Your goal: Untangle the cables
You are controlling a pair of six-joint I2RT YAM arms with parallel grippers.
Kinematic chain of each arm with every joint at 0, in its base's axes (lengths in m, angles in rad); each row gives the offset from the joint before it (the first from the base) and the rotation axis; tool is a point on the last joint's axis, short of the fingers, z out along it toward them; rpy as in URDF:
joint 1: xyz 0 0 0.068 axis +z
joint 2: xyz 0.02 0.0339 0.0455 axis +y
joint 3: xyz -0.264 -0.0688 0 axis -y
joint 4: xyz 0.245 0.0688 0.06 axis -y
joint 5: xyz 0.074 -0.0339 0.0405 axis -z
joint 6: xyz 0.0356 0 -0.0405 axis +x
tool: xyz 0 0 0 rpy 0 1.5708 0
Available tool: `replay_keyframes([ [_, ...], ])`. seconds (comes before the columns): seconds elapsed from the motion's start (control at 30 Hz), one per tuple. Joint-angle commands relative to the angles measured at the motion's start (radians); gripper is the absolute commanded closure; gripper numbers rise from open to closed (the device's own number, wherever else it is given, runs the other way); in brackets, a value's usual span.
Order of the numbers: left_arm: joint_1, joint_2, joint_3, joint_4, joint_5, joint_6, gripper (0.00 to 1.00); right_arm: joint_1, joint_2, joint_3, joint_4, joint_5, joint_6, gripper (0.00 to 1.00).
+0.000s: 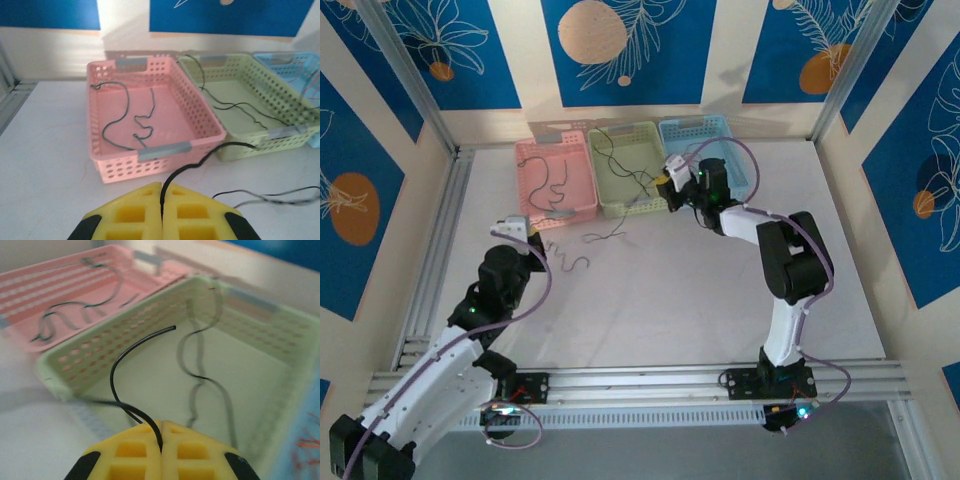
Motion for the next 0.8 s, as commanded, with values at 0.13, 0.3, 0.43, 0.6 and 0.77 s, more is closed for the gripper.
replay_keyframes([
  [0.13, 0.028, -0.036, -0.049, 0.057, -0.048, -0.036, 1.00, -0.018, -0.071, -0.057, 0.118, 0.233, 0.077, 1.00],
  [0.3, 0.032, -0.053, -0.083, 0.066, -0.049, -0.048, 1.00, -0.031, -0.101, -0.093, 0.171, 0.249, 0.115, 1.00],
  [0.43, 0.041, -0.102, -0.101, 0.025, -0.126, -0.053, 1.00, -0.088, -0.138, -0.132, 0.188, 0.325, 0.214, 1.00],
  [0.6, 0.073, -0.243, -0.133, -0.041, -0.203, -0.067, 1.00, -0.230, -0.174, -0.203, 0.193, 0.384, 0.449, 1.00],
  [0.77, 0.089, -0.304, -0.167, -0.039, -0.196, -0.087, 1.00, -0.257, -0.169, -0.207, 0.195, 0.363, 0.490, 1.00],
])
